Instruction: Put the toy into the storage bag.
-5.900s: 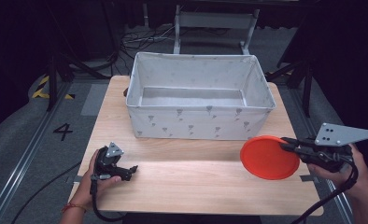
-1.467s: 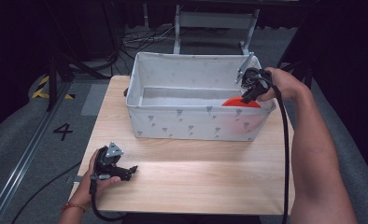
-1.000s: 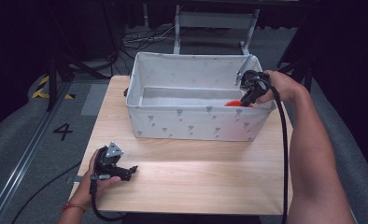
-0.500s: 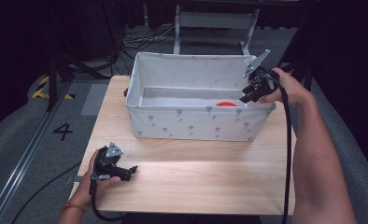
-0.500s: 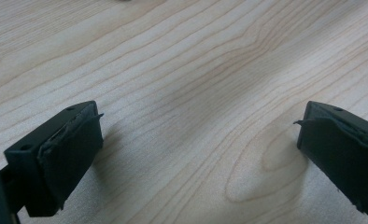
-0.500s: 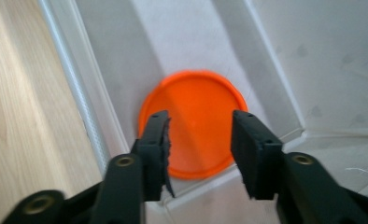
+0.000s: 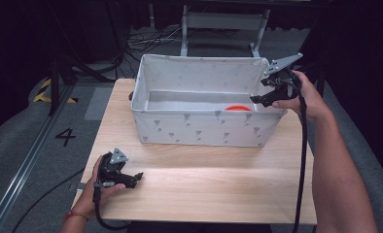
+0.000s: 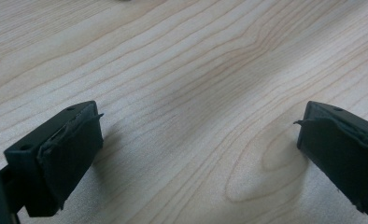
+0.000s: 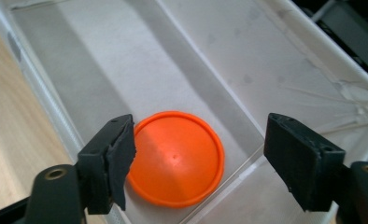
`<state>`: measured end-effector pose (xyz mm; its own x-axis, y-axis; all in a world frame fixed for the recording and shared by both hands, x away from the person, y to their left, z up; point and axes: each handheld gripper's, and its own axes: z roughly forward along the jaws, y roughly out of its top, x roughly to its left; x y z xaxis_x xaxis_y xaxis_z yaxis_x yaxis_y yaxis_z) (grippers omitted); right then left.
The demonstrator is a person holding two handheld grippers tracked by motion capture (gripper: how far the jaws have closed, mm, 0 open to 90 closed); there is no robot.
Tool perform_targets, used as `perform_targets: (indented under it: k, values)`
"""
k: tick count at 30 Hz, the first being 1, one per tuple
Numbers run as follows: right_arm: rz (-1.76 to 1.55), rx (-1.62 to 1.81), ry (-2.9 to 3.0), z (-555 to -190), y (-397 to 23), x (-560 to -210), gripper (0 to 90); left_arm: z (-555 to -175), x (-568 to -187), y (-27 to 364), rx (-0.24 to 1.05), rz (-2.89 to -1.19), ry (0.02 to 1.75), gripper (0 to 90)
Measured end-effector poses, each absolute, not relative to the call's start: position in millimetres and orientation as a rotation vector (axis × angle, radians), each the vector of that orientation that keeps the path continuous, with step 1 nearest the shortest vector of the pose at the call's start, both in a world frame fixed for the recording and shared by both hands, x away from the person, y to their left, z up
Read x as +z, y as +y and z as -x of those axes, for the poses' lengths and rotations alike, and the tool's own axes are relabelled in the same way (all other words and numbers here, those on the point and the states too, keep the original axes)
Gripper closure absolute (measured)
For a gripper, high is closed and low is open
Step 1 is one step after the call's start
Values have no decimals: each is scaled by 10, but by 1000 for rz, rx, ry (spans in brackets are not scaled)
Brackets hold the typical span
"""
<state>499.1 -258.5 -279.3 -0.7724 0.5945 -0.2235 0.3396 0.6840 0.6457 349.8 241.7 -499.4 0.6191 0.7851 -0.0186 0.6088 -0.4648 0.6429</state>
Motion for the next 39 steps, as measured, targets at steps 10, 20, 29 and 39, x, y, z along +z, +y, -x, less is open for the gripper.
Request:
perform_targets:
  k: [10,20,29,39]
  values:
    - [-814,848,2334,-4802,-2643,-2734,211,-3498,-4993,2417,374,-2228,1091,5]
    - [-844,883,2269,-4565,-2684,-2691,212,-3498,-4994,2417,373,-2227,1090,5]
    - [-861,874,2234,-4404,-2757,-2723,215,-3498,-4994,2417,373,-2227,1090,6]
    - [-841,886,2214,-4160,-2893,-2781,211,-3499,-4994,2417,373,-2227,1089,5]
